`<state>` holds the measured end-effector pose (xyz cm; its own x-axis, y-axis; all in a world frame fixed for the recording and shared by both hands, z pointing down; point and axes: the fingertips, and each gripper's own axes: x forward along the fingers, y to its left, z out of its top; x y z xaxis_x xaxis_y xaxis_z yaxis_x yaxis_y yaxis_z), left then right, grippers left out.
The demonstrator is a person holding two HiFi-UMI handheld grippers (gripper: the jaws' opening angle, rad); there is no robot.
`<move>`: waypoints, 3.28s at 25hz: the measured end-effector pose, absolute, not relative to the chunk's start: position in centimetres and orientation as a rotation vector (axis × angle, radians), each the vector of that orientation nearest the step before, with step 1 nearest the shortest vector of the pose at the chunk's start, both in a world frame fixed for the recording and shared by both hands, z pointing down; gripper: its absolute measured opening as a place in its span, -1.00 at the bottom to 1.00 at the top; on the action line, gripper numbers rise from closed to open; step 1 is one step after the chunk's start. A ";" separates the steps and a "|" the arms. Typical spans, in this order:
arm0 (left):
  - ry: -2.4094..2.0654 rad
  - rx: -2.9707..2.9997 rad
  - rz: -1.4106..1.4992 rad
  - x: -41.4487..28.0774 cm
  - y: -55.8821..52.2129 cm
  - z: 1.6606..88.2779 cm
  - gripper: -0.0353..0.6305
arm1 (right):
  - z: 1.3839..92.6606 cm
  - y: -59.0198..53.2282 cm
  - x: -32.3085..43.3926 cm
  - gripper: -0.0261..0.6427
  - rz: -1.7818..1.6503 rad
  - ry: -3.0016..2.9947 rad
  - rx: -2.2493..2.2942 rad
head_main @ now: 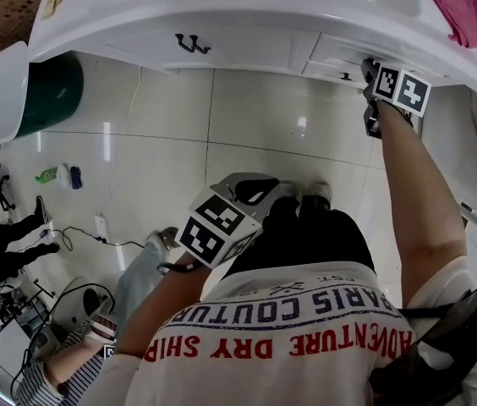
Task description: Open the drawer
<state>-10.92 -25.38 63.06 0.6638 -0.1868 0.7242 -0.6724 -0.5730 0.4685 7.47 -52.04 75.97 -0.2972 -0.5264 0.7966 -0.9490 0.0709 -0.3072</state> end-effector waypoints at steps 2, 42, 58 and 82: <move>-0.653 2.110 0.810 -10.8 -25.2 63.2 -0.91 | 76.1 -51.9 7.4 -0.52 1.139 -1.866 1.455; -0.453 2.193 0.856 -7.5 -22.6 59.3 -0.91 | 76.7 -35.1 7.1 -0.52 1.218 -1.782 1.321; -0.397 2.238 0.854 -6.5 -23.3 57.6 -0.91 | 68.9 -30.7 5.2 -0.45 1.181 -1.951 1.089; -0.646 2.444 0.752 3.2 6.2 44.6 -0.91 | 43.0 5.6 6.3 -0.90 0.932 -2.510 0.644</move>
